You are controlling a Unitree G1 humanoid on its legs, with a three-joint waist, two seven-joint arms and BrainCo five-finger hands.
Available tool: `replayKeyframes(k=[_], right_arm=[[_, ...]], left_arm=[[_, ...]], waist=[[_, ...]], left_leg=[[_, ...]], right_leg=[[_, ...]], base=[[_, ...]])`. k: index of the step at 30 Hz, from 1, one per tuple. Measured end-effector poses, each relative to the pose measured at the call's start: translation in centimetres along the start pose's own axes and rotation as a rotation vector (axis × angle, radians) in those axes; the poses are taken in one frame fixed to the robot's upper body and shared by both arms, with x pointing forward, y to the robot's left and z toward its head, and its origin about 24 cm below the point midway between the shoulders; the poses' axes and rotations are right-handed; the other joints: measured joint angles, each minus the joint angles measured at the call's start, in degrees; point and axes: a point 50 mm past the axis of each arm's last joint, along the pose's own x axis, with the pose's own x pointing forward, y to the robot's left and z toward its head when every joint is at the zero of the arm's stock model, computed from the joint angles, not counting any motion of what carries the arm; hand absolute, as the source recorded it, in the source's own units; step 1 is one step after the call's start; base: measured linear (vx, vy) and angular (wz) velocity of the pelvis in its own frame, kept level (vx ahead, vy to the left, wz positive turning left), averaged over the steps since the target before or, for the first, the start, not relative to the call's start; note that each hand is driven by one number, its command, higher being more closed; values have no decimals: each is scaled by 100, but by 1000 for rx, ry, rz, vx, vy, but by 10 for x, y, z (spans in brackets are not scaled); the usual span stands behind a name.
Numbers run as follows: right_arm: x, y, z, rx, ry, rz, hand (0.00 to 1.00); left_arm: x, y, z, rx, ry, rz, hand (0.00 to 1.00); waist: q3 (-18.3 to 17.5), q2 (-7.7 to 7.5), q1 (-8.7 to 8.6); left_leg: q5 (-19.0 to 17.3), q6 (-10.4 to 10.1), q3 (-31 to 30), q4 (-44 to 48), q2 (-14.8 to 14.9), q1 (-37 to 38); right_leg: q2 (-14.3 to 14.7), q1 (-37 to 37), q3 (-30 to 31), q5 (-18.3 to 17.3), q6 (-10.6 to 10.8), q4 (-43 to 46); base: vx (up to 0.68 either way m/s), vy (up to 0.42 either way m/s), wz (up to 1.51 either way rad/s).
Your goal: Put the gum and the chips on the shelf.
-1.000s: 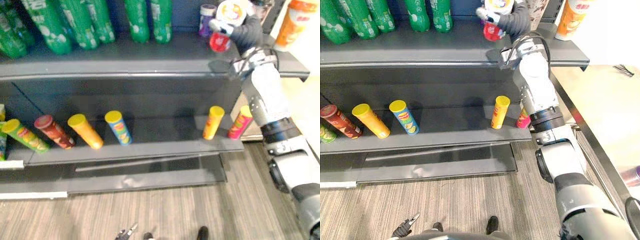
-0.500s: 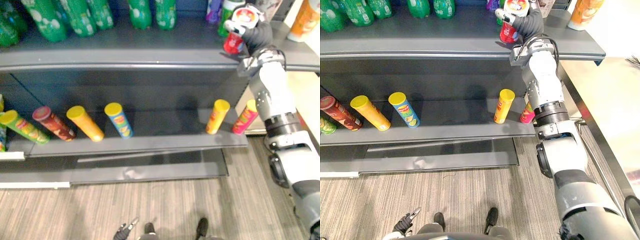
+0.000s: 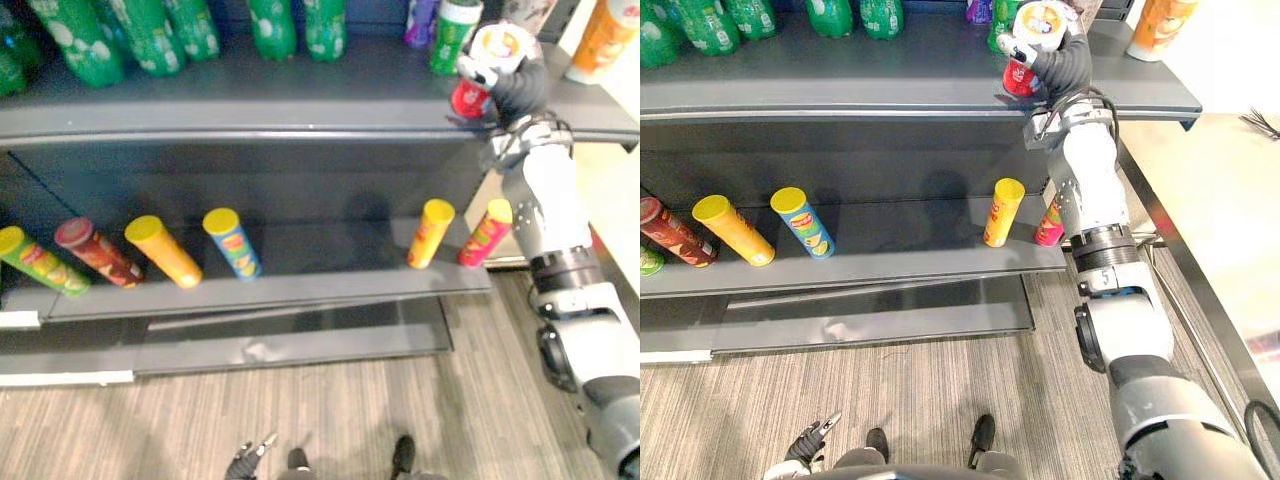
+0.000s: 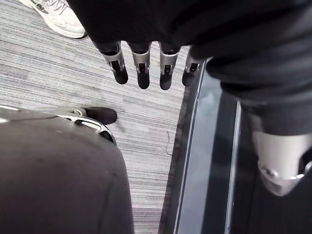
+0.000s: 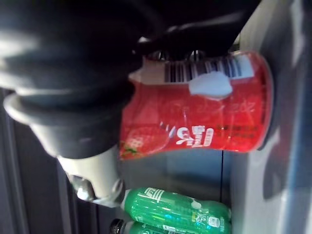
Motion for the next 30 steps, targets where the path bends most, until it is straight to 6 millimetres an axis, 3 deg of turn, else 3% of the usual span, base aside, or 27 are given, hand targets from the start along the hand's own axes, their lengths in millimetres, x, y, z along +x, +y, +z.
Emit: replayKeyframes(k=[17, 30], right_arm=[[-12, 1, -14, -2, 27, 23, 100], [16, -12, -11, -77, 86, -84, 100]], left_arm=[[0, 3, 1, 15, -2, 6, 0], [2, 6, 6, 35, -12, 5, 0]], waist=[[-26, -134, 1], [-32, -228, 21]], left_leg=[[8, 13, -37, -9, -17, 69], [95, 72, -198, -13, -62, -149]], right_leg=[[-52, 80, -27, -2, 7, -1], [-89, -40, -171, 27, 42, 0]], base=[[-4, -3, 1], [-1, -9, 6]])
